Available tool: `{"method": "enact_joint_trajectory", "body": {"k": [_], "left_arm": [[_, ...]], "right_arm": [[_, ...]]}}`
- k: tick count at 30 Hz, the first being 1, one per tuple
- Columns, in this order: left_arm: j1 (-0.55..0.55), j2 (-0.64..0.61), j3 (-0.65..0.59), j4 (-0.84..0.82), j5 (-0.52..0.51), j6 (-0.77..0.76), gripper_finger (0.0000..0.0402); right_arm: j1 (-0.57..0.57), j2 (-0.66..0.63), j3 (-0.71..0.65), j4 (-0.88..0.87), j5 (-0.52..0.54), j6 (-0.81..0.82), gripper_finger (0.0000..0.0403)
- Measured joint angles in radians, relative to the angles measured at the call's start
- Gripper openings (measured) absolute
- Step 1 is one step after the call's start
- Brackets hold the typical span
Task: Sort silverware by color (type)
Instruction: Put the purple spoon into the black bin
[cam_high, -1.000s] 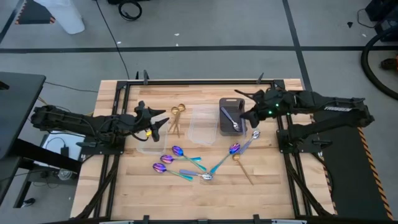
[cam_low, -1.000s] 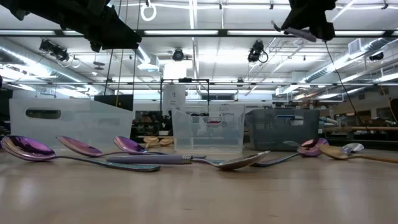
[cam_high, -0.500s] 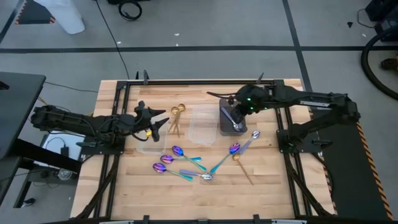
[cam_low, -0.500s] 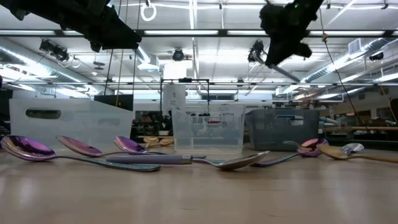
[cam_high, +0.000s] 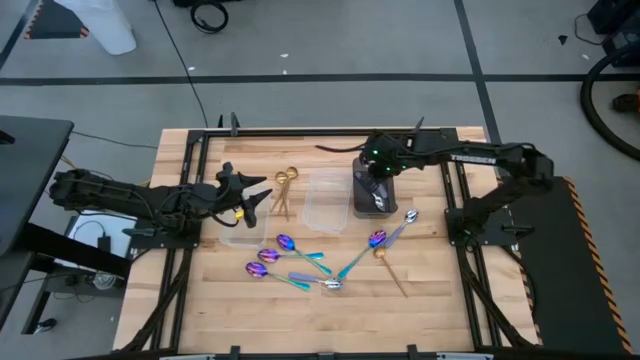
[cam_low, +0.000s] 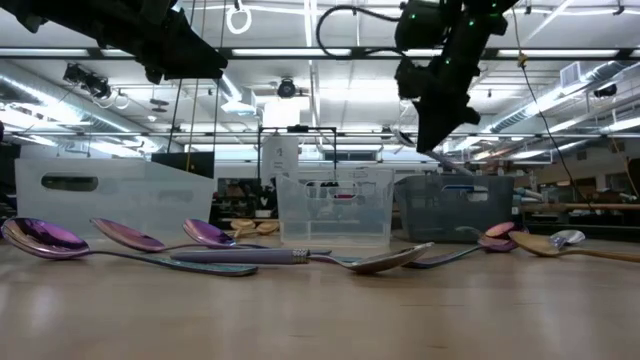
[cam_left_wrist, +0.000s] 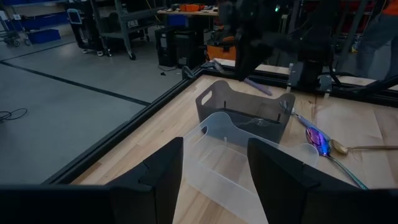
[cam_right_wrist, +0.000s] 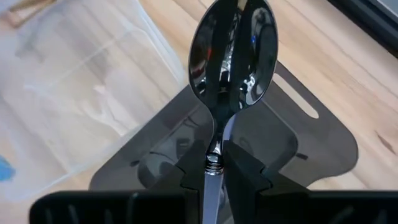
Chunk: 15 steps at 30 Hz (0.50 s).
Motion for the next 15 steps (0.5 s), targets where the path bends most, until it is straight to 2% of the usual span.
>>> {"method": "enact_joint_trajectory", "body": {"k": [7,15], "left_arm": [[0.000,0.000,0.000,-0.003,0.000,-0.001,0.0188],[0.000,0.000,0.000,-0.018,0.000,-0.022,0.0188]], "right_arm": [[-0.006,0.068,-0.023,0.015,0.000,-0.010,0.0052],[-0.013,0.075,-0.138,0.092,0.000,0.017,0.0052]]}}
